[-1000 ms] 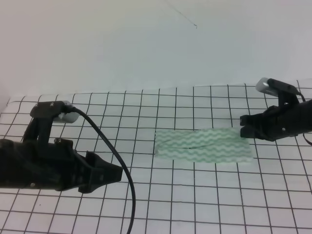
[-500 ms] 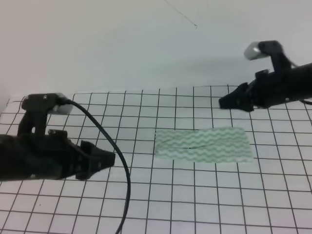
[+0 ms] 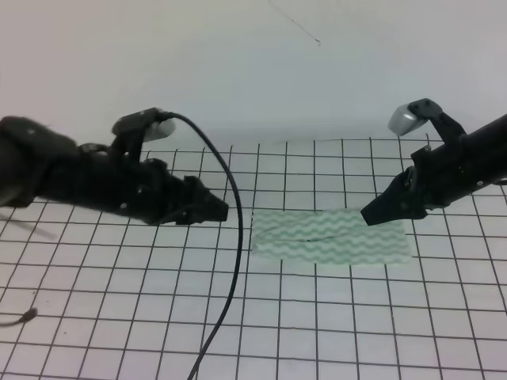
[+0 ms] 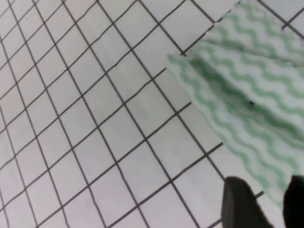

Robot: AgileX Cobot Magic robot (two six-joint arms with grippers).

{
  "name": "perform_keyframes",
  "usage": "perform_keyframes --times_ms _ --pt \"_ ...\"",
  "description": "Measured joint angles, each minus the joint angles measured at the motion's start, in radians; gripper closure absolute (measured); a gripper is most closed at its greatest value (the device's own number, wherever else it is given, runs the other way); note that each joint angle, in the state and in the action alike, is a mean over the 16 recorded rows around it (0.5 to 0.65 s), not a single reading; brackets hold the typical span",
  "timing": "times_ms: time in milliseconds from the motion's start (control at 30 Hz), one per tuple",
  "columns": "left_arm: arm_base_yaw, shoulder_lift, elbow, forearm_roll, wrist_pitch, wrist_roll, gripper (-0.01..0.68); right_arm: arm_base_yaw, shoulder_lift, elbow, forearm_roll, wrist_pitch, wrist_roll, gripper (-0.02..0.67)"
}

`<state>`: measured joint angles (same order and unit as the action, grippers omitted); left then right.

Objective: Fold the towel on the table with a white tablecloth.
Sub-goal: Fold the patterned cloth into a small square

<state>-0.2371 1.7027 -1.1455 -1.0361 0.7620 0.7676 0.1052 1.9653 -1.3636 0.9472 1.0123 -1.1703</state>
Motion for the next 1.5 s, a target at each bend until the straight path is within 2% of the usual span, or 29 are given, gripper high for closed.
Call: perform_keyframes --times_ms 267,500,867,1233,1500 --pt "0.000 0.289 -0.262 -0.013 0.171 -0.093 0.337 0.000 0.000 -0.001 -0.011 0.045 0.003 0.438" --pt "0.000 0.463 -0.405 -0.025 0.284 -0.178 0.337 0.000 0.000 -0.001 -0.010 0.052 0.003 0.438" --pt "-0.015 0.587 -0.488 -0.072 0.335 -0.208 0.337 0.000 0.000 -0.001 -0.008 0.053 0.006 0.438" --pt "-0.031 0.619 -0.535 -0.126 0.283 -0.162 0.336 0.000 0.000 -0.001 0.002 0.055 0.009 0.438" --pt "-0.044 0.623 -0.619 -0.034 0.257 -0.110 0.336 0.000 -0.001 -0.001 0.008 0.057 0.010 0.438"
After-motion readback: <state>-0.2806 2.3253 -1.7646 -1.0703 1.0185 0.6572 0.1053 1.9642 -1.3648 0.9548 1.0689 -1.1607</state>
